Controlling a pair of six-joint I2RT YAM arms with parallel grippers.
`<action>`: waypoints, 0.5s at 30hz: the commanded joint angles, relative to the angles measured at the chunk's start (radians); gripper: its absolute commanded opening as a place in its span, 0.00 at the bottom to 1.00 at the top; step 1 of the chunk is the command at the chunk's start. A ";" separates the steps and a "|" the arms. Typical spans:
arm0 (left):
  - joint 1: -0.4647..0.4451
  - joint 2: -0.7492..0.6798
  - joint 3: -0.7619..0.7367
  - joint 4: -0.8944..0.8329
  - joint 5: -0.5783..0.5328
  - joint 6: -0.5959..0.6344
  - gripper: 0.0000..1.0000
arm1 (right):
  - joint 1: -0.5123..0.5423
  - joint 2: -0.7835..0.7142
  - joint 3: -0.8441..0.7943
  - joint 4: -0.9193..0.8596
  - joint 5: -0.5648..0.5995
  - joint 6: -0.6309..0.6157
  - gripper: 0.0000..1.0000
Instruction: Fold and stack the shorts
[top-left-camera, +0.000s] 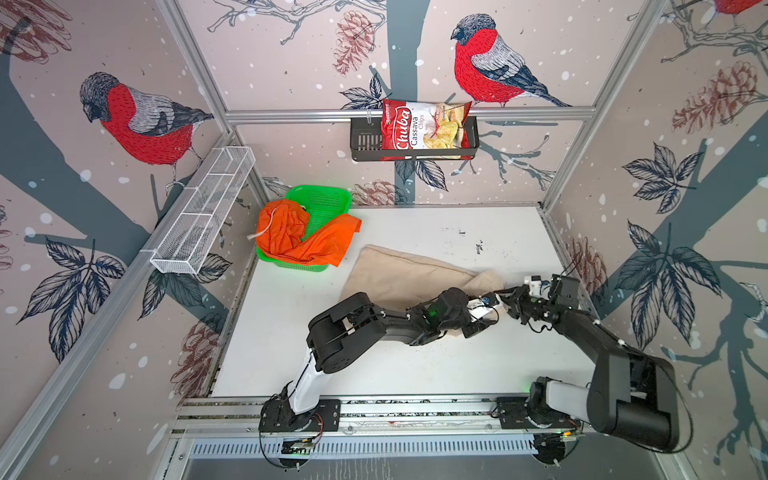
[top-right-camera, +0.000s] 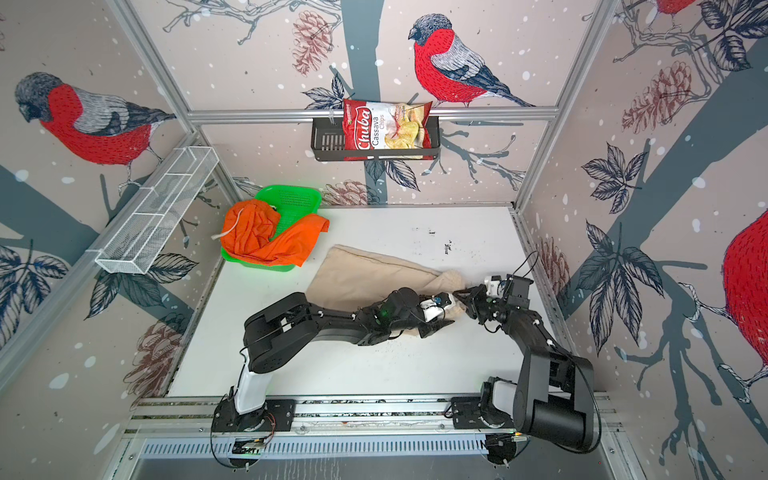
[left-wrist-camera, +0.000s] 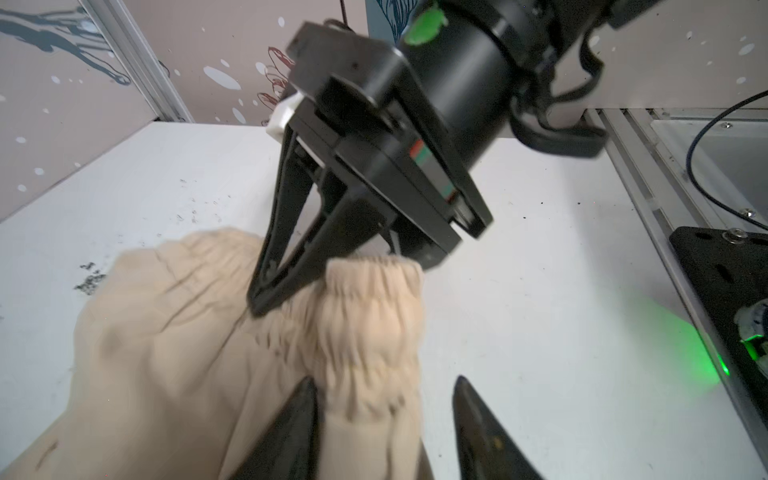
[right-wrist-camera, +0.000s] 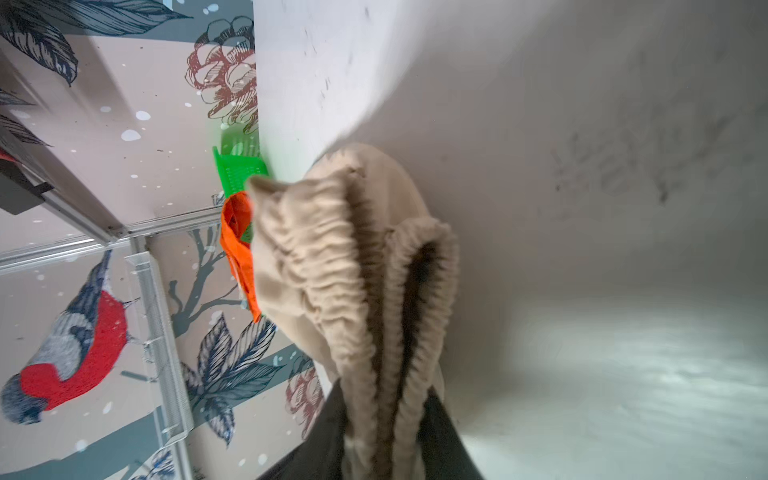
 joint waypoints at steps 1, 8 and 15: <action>0.023 -0.063 -0.034 0.027 -0.047 -0.071 0.59 | -0.006 -0.025 0.103 -0.218 0.191 -0.201 0.21; 0.124 -0.225 -0.114 -0.173 -0.154 -0.314 0.58 | 0.017 -0.023 0.389 -0.478 0.432 -0.335 0.15; 0.267 -0.330 -0.164 -0.438 -0.217 -0.514 0.57 | 0.127 0.050 0.686 -0.568 0.620 -0.357 0.15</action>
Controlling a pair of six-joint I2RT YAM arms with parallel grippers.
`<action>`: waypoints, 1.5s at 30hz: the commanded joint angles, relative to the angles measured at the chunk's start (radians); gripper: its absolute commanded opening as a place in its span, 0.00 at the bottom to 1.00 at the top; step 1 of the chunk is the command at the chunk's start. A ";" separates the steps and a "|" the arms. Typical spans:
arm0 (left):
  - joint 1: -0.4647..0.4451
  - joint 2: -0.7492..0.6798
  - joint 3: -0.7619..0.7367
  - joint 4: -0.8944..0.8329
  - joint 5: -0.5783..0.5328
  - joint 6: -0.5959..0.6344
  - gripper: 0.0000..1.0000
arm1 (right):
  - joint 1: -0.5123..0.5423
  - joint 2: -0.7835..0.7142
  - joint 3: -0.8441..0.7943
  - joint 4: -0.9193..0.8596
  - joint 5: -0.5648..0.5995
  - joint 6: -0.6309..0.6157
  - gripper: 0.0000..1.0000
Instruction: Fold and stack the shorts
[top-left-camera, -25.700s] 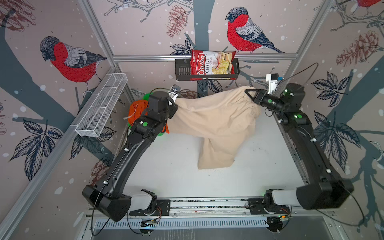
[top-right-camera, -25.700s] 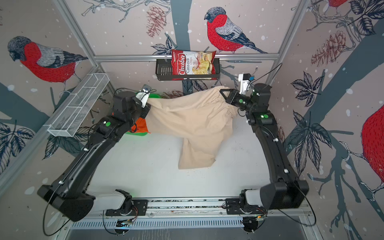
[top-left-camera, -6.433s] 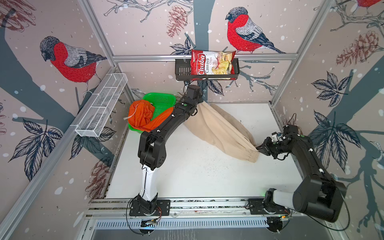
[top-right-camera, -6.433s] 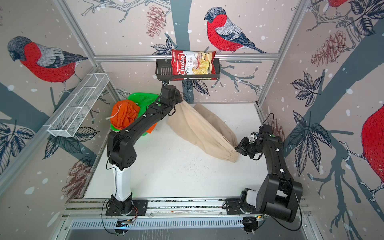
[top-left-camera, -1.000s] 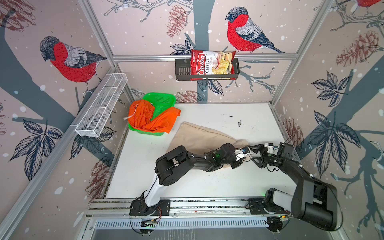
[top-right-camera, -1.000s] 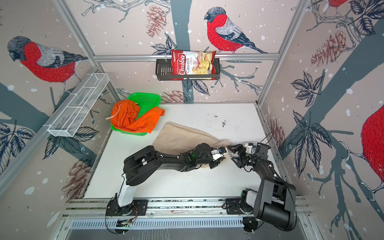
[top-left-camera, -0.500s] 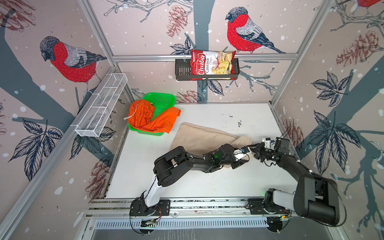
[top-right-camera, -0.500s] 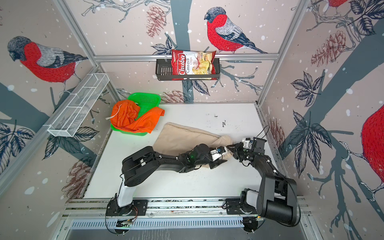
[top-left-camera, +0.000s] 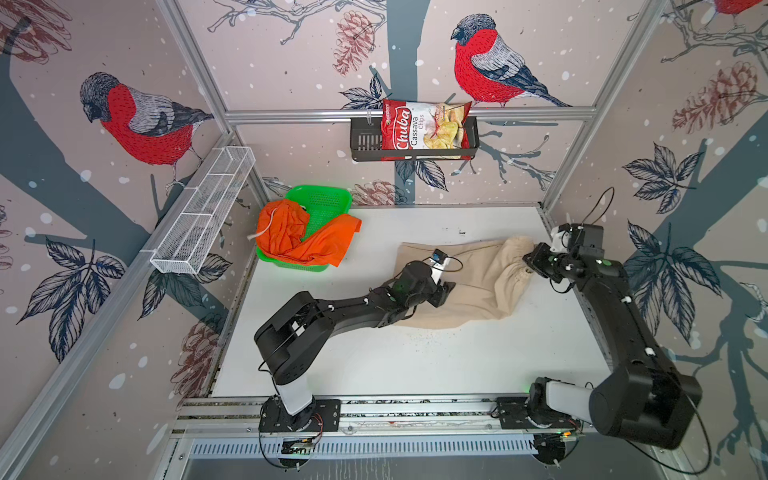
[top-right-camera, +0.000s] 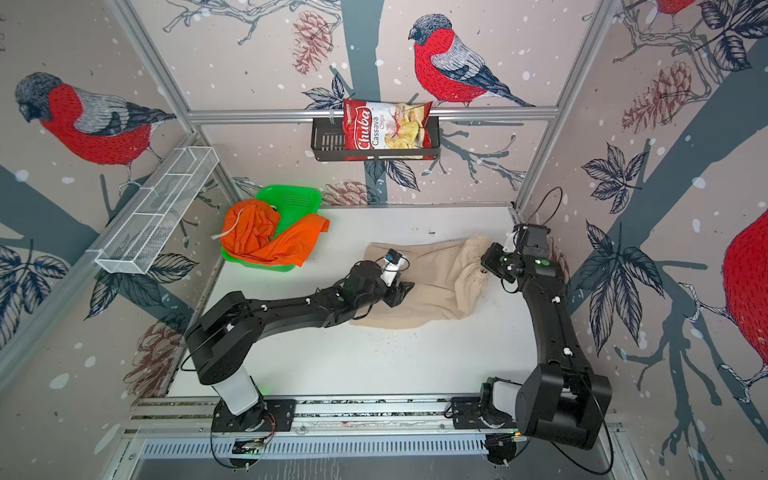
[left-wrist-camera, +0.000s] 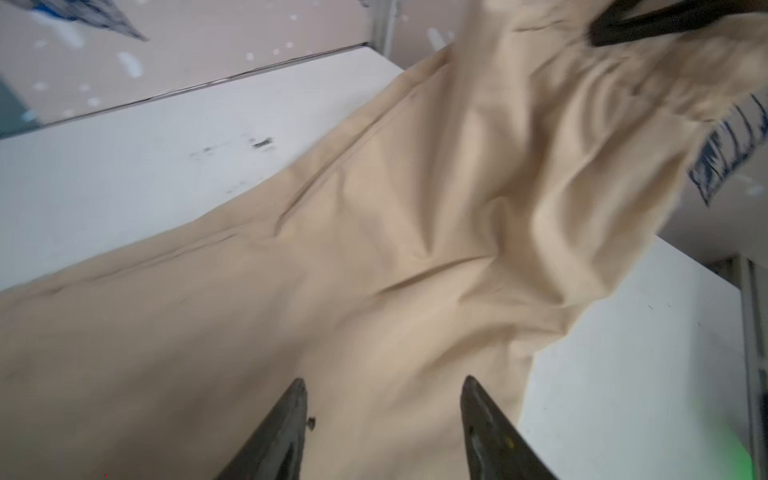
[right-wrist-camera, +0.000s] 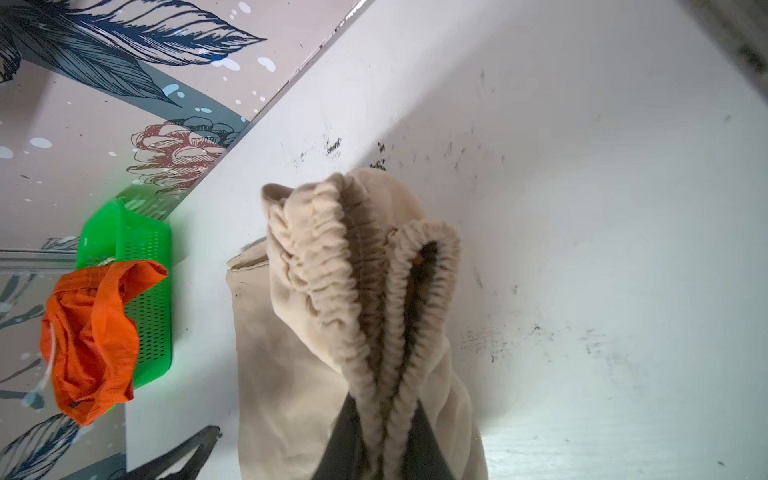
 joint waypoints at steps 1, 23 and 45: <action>0.049 -0.029 -0.040 -0.155 -0.053 -0.135 0.57 | 0.070 0.043 0.113 -0.064 0.145 -0.024 0.14; 0.091 0.148 -0.187 0.044 -0.090 -0.231 0.27 | 0.582 0.302 0.454 -0.054 0.379 0.104 0.13; 0.121 -0.279 -0.401 -0.071 -0.282 -0.318 0.50 | 0.812 0.581 0.462 0.046 0.266 0.108 0.72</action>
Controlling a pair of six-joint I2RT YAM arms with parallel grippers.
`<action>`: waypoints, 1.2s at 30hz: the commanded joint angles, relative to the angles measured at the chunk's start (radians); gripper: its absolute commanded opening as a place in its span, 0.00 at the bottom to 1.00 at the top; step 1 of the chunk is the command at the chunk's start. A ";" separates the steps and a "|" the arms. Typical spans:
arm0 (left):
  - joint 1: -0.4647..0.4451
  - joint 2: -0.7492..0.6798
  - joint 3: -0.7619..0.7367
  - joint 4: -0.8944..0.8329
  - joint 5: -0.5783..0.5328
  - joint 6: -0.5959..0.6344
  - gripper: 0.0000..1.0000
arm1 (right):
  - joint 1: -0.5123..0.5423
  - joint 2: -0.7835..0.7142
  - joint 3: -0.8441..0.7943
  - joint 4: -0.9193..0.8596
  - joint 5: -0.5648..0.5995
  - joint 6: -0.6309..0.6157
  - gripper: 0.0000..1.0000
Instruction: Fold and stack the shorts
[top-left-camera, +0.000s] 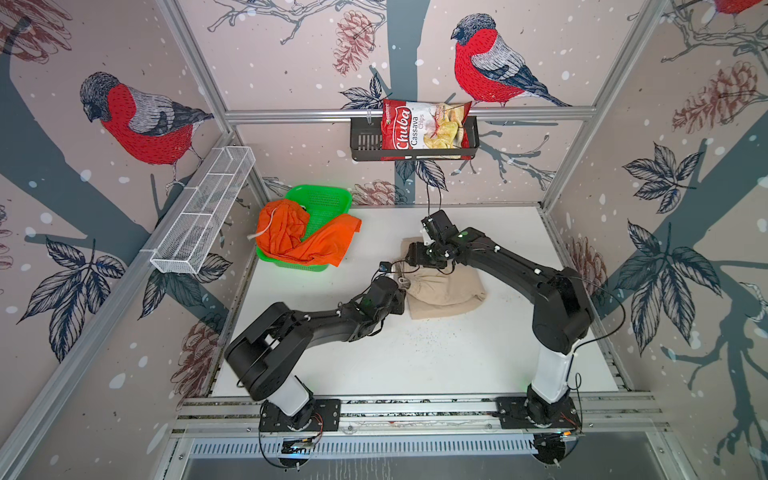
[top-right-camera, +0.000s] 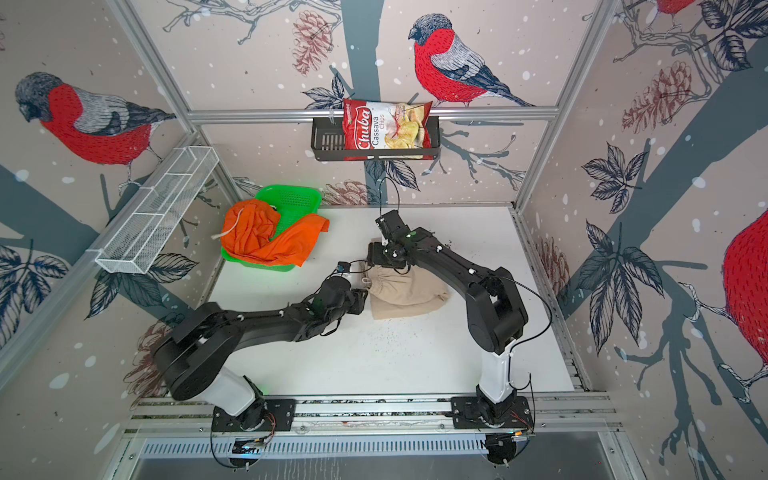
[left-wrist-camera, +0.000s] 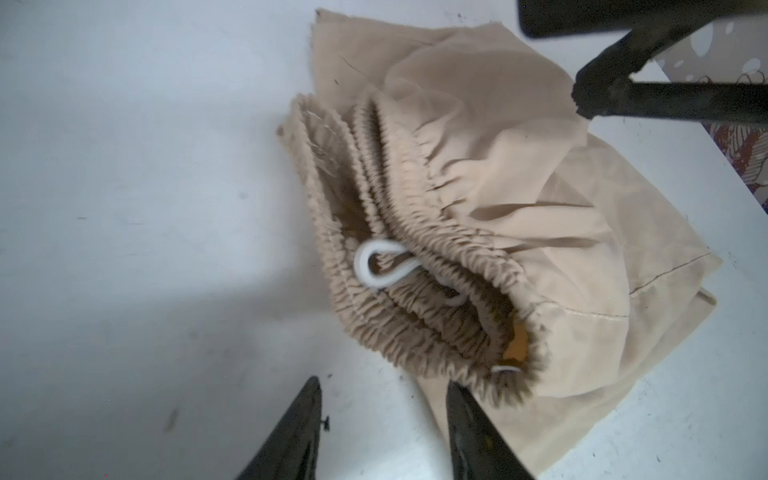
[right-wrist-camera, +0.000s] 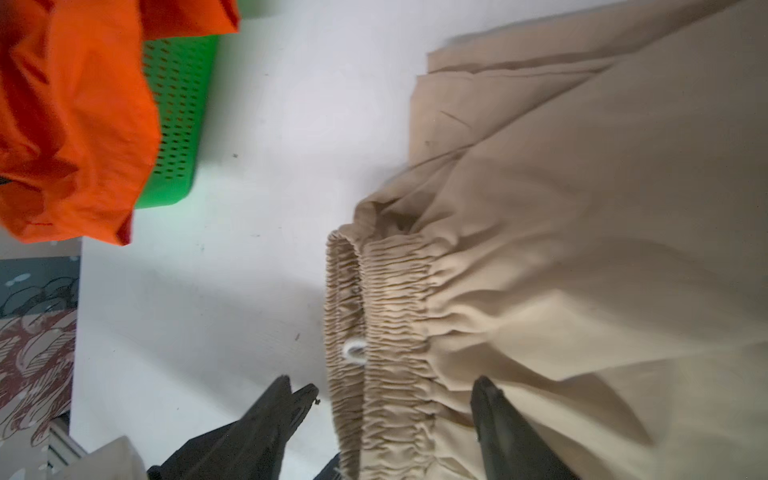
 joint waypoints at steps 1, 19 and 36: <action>0.017 -0.110 -0.059 -0.073 -0.089 -0.028 0.51 | 0.016 -0.052 0.020 -0.030 0.101 -0.034 0.75; 0.114 -0.479 -0.265 -0.133 -0.186 -0.037 0.54 | 0.079 0.203 -0.078 -0.007 0.274 -0.122 0.81; 0.225 -0.399 -0.185 -0.125 -0.113 0.035 0.57 | -0.428 0.279 -0.065 0.127 0.223 -0.404 0.80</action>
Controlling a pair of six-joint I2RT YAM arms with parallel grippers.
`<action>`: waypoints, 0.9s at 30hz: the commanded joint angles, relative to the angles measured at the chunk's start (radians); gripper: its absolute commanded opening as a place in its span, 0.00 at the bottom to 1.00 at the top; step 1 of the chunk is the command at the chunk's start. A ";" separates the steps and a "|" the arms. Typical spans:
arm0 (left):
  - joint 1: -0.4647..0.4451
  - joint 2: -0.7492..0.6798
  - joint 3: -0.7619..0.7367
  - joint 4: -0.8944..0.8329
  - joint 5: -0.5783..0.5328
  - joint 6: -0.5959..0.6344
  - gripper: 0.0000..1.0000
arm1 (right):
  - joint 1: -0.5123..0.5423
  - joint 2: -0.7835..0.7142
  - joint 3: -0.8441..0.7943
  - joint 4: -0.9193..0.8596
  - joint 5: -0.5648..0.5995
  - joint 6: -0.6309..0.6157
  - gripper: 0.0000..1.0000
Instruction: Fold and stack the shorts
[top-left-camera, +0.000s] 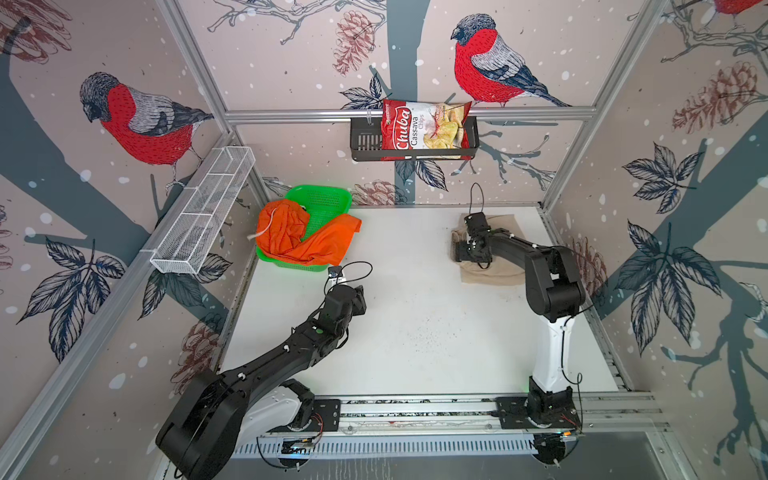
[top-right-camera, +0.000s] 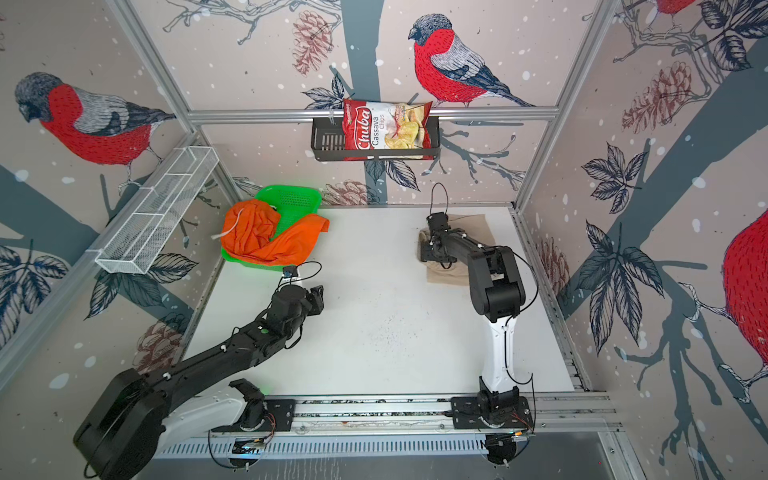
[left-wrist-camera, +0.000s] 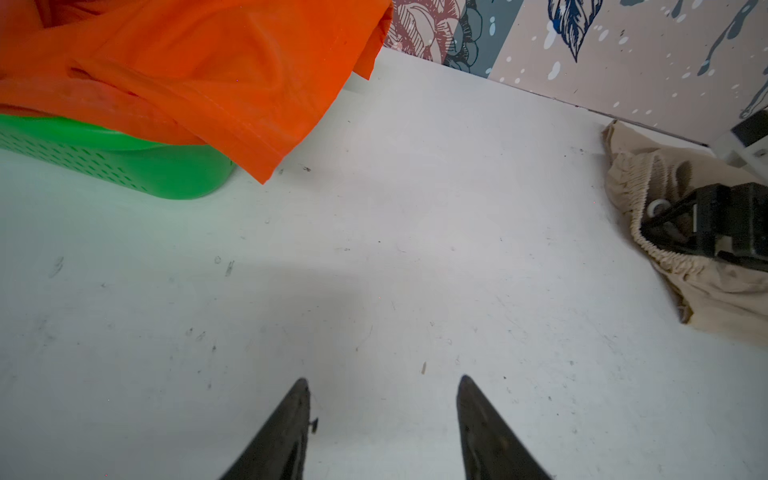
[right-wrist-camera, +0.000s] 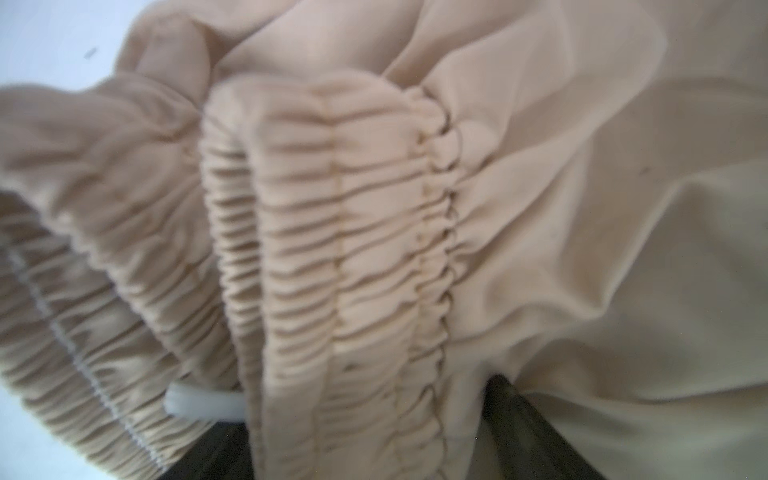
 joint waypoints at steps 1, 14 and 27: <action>0.037 0.018 0.034 -0.015 0.031 0.032 0.59 | -0.017 0.014 0.018 -0.035 -0.014 -0.070 0.80; 0.465 0.236 0.492 -0.301 0.132 0.159 0.88 | 0.172 -0.427 -0.002 -0.006 -0.012 -0.021 0.84; 0.649 0.691 0.905 -0.406 0.028 0.227 0.93 | 0.353 -0.432 -0.327 0.194 -0.184 0.143 0.85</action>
